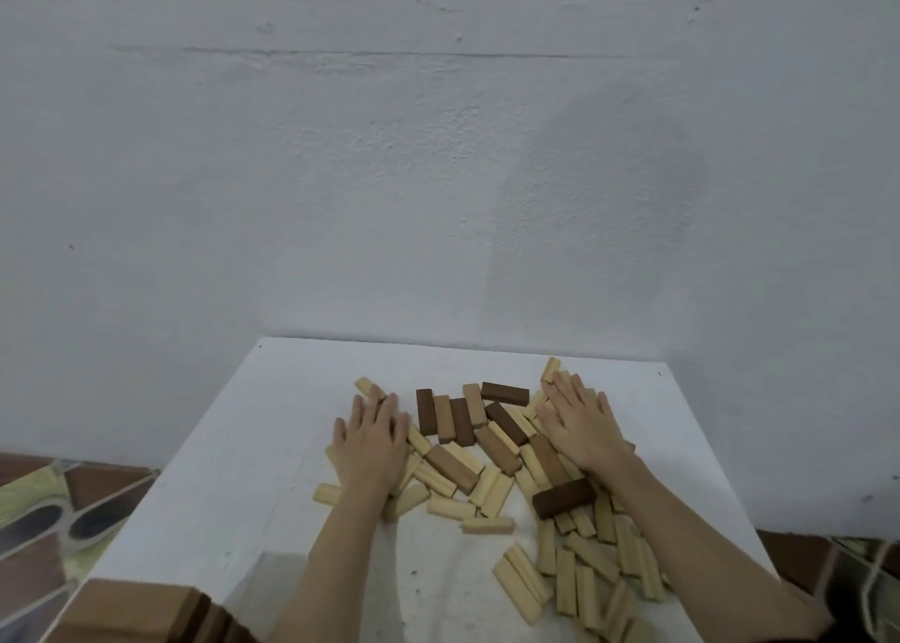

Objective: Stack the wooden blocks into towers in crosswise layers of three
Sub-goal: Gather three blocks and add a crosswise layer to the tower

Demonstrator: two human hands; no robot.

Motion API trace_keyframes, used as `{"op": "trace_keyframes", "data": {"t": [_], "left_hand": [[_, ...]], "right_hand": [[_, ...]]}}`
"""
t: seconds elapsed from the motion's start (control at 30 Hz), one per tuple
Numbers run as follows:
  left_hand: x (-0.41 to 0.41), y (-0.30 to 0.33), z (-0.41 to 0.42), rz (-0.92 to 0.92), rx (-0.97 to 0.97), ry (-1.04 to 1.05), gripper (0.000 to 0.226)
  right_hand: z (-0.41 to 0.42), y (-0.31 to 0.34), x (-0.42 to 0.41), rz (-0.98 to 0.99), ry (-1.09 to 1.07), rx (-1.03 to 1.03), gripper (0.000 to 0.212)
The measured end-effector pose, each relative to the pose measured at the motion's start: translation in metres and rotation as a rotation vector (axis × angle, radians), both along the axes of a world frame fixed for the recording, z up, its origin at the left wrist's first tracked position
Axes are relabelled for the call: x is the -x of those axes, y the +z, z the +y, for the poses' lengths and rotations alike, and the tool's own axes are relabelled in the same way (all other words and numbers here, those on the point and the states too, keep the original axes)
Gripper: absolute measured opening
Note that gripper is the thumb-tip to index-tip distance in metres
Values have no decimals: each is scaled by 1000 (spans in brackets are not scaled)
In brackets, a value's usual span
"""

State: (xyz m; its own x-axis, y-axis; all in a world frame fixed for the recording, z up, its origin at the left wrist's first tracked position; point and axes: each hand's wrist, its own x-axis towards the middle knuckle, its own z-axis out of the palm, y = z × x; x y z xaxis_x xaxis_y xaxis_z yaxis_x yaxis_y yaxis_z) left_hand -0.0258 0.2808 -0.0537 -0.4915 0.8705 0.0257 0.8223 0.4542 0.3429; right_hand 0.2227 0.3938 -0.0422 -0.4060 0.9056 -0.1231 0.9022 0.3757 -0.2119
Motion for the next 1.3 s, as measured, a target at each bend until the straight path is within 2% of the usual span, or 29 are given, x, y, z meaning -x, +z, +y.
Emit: {"op": "trace_keyframes", "data": {"t": [0.13,0.23,0.33,0.5,0.7,0.9,0.97,1.03,1.1,1.2,1.27,1.3], "left_hand": [[-16,2,-13,-6,38,-51,47],[-22,11,-17,-81,44,-43,49],[-20,21,-11,-98,23,-43,56],[-26,34,-1,-129,18,-253,57],[-16,35,10,-191,154,-199,75],[-15,38,16,-227,94,-170,77],[-18,39,9,-256,-13,-117,81],[-25,42,-1,-375,-269,-51,79],[-30,49,-11,-633,-481,78,71],[-27,59,-9,-1052,-567,338,60],[-20,62,-3,-1273,-622,383,61],[-18,63,-2,-1317,-638,357,57]], "right_hand": [[-17,5,1,17,12,52,57],[-31,24,-4,86,11,126,56],[-39,45,-8,128,36,67,52],[-64,73,-8,197,106,63,42],[-84,74,12,287,165,100,36],[-74,65,35,307,131,88,36],[-69,61,45,298,125,84,38],[-64,62,56,268,136,71,44],[-58,63,71,212,160,76,53],[-51,65,94,114,183,153,74],[-50,66,103,25,196,209,86],[-49,66,106,-13,210,226,88]]}}
